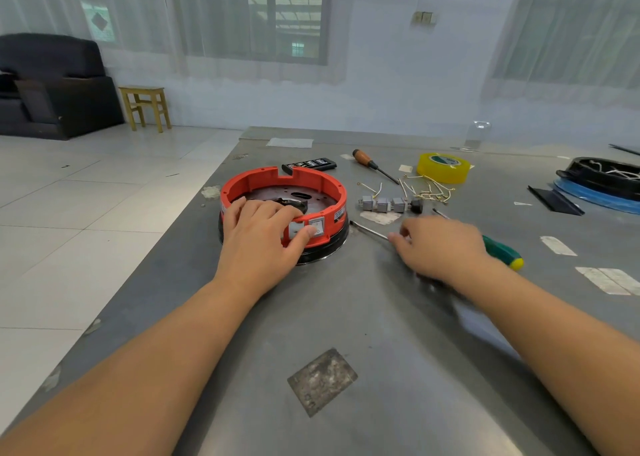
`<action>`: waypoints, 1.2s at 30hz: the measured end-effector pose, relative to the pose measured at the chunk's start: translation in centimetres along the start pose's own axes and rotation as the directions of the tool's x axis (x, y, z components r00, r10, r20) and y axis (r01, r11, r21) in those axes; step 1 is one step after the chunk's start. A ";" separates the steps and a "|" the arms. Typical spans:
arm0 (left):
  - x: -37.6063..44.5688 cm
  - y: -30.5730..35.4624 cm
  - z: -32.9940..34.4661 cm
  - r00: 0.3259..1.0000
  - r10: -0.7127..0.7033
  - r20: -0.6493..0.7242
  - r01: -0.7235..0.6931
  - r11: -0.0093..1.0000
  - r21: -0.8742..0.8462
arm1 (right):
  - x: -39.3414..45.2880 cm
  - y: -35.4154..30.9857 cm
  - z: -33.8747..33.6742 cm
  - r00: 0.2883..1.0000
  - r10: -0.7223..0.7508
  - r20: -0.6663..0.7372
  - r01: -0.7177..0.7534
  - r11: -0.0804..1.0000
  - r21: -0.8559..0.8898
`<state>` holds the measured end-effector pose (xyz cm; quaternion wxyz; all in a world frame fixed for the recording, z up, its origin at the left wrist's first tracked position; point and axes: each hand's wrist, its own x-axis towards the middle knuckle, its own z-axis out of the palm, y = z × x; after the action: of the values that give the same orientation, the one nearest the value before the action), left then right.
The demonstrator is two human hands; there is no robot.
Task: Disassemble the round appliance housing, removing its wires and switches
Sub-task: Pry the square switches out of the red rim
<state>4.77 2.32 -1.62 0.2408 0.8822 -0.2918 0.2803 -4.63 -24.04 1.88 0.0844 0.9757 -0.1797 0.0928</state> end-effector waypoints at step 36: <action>-0.6 0.1 -0.9 0.997 -0.078 -0.019 0.074 0.984 -0.161 | -3.1 0.6 2.0 0.908 -0.229 -0.350 0.292 0.946 0.141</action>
<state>4.04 3.02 -1.33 0.3251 0.8669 -0.2765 0.2577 -7.38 -23.91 -0.68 0.0314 0.9652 -0.0210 0.2588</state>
